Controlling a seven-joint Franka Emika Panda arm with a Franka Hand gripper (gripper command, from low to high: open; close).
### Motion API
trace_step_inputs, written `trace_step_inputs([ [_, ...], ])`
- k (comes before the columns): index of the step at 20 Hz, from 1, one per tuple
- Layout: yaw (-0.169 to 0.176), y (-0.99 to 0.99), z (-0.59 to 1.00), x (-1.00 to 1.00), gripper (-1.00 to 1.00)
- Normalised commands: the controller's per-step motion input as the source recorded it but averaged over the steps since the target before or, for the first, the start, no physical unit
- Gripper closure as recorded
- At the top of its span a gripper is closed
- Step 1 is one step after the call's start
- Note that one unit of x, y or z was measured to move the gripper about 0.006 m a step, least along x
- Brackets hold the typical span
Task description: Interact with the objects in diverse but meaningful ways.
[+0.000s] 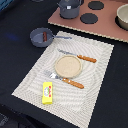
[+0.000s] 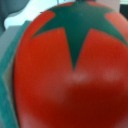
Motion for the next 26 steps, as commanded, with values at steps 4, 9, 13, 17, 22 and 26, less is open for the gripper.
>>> trace_step_inputs([
  [4, -0.017, 0.12, -0.16, 0.36, 1.00],
  [9, 0.000, 0.15, -0.31, 0.02, 1.00],
  [13, 0.008, 0.21, -0.36, -0.04, 1.00],
  [17, 0.062, 0.35, -0.05, -0.36, -1.00],
  [22, 0.086, 0.37, 0.00, -0.34, -1.00],
  [26, 0.049, 0.36, 0.49, -0.34, -1.00],
])
